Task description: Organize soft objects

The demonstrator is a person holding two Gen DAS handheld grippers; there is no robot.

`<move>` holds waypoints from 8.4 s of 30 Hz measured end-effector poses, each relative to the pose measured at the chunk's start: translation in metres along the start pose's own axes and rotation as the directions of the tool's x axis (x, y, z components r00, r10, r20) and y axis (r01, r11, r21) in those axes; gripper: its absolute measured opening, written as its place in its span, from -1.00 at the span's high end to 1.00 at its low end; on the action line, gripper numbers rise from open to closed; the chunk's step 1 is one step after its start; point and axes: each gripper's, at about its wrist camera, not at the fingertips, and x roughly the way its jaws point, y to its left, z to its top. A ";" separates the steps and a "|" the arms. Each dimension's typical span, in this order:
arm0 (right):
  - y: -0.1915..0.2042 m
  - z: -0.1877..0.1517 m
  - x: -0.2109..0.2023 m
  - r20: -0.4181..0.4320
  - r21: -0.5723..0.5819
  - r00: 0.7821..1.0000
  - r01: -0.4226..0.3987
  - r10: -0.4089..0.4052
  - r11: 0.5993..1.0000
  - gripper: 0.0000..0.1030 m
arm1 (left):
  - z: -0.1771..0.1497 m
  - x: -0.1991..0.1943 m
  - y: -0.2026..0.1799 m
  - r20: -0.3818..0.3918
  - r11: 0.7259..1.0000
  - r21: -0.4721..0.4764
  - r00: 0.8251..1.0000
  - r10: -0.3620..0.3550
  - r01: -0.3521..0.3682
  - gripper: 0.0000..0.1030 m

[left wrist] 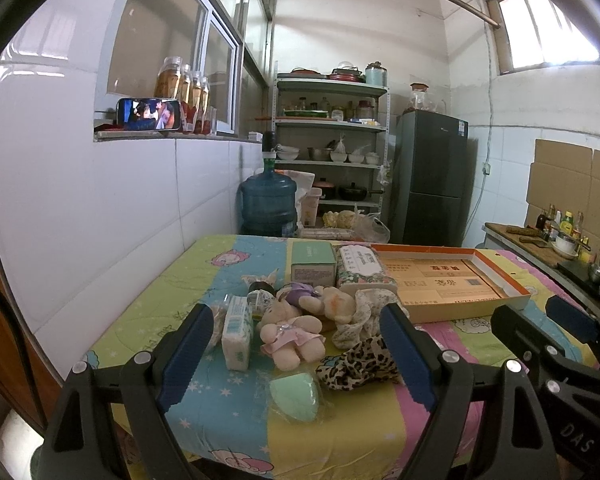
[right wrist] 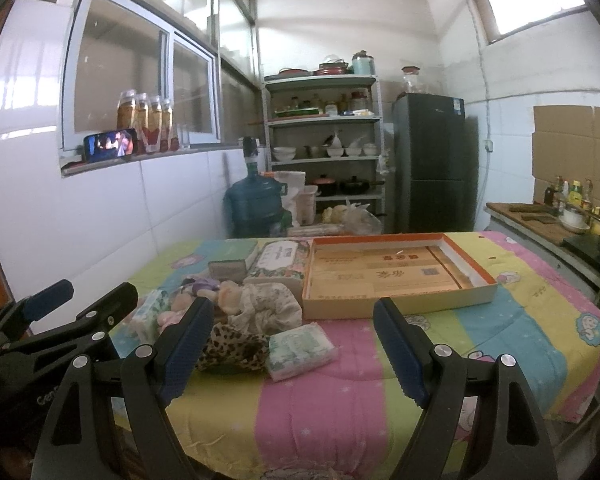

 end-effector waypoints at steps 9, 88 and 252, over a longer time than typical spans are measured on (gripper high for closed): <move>0.002 -0.004 0.009 -0.028 0.000 0.999 -0.022 0.022 1.000 -0.62 | -0.005 0.007 0.006 -0.021 1.000 -0.025 1.000 0.010 -0.010 -0.66; -0.080 0.011 0.061 0.032 0.067 0.968 -0.250 0.248 0.966 0.74 | -0.017 0.071 -0.028 -0.125 0.932 -0.005 0.925 -0.360 0.362 0.08; 0.029 -0.018 0.096 -0.139 -0.044 0.915 -0.388 0.379 0.921 -0.51 | -0.022 0.059 0.101 -0.014 0.996 -0.086 1.000 0.012 -0.013 -0.64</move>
